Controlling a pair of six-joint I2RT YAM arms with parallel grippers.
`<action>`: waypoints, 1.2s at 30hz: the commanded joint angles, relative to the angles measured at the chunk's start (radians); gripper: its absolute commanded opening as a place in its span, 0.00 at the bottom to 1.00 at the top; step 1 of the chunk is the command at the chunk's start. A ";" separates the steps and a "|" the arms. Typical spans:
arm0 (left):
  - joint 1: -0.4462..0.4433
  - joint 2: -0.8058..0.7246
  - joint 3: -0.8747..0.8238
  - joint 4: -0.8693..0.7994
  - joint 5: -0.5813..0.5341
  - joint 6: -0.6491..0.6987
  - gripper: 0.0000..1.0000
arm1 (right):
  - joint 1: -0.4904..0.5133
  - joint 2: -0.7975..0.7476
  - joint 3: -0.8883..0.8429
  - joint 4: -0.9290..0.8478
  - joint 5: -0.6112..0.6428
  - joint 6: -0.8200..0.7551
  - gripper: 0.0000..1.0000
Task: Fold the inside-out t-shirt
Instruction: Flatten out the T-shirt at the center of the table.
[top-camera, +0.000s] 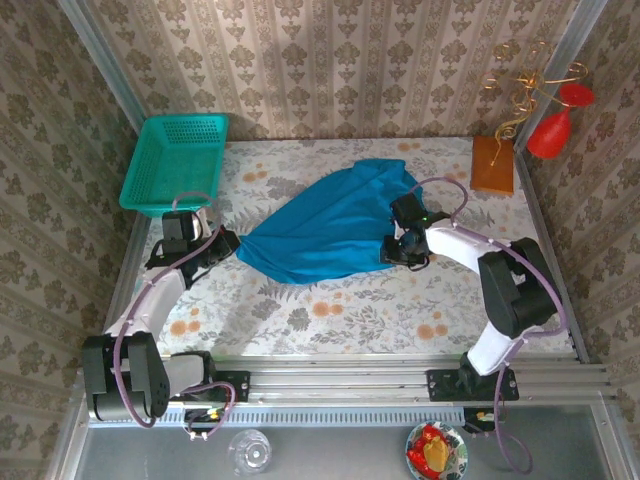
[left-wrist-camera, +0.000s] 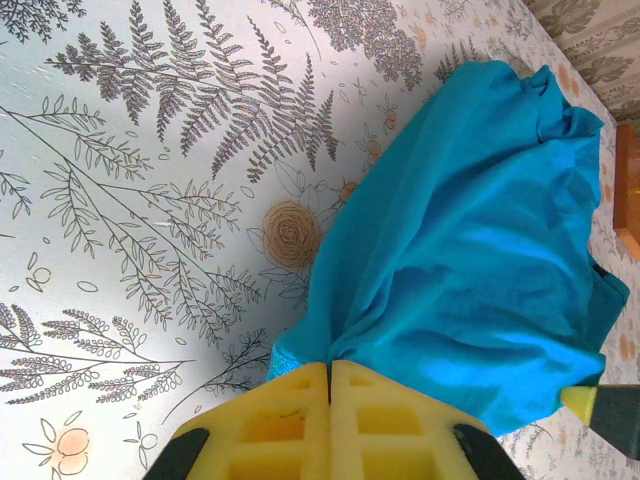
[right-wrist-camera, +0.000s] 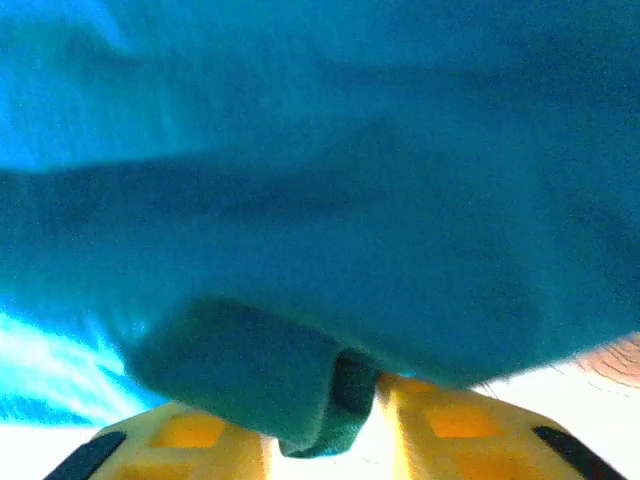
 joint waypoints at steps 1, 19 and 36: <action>0.007 -0.023 -0.008 0.002 0.007 0.011 0.01 | -0.003 -0.008 0.007 0.070 -0.028 0.029 0.19; -0.084 -0.207 0.075 -0.156 -0.019 0.028 0.00 | -0.129 -0.492 0.376 -0.520 -0.013 -0.121 0.00; -0.078 0.216 0.168 0.045 0.005 0.048 0.00 | -0.106 -0.157 0.305 -0.331 0.060 -0.084 0.32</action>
